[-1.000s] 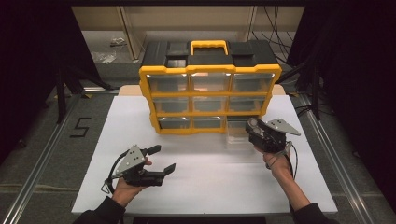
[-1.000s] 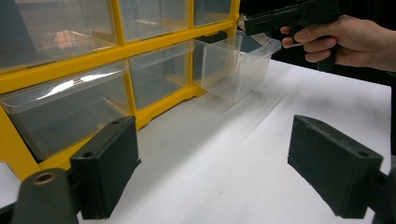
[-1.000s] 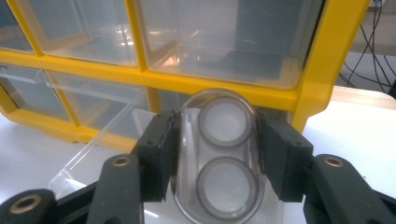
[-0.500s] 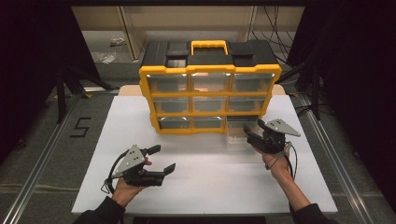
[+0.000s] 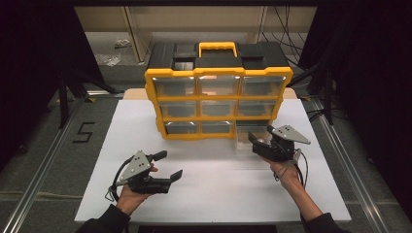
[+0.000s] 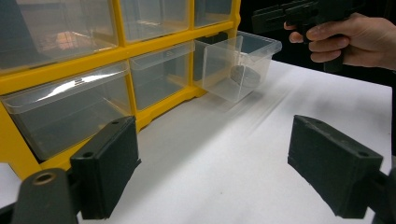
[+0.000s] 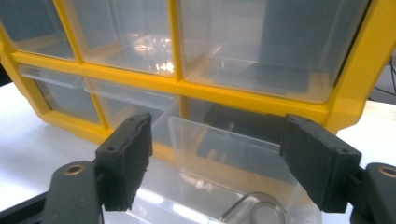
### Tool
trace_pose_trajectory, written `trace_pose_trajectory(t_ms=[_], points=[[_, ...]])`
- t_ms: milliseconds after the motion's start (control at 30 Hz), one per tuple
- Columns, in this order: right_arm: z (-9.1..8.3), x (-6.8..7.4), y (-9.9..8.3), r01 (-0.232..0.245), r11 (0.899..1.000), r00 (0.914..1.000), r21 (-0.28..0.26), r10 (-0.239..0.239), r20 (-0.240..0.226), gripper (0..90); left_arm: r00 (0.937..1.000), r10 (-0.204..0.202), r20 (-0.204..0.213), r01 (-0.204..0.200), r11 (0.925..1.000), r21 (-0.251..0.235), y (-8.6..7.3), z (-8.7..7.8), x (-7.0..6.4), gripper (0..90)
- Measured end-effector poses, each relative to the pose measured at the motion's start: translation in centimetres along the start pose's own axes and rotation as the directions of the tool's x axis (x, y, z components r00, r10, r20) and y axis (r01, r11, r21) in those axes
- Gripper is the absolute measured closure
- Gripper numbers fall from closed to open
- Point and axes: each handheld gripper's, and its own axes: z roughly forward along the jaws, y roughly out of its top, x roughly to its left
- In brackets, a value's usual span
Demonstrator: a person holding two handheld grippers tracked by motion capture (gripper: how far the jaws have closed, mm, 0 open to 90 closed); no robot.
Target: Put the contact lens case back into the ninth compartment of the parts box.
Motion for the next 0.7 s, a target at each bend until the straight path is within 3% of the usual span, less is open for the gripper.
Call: trace_pose_trajectory(t_ms=[700], points=[[-0.8, 1.1, 0.2, 0.012, 1.0, 0.9987, -0.01, -0.012, -0.049, 20.7, 1.0, 0.0, -0.001, 0.0, 1.0, -0.001, 0.0, 0.0, 0.0, 15.6]])
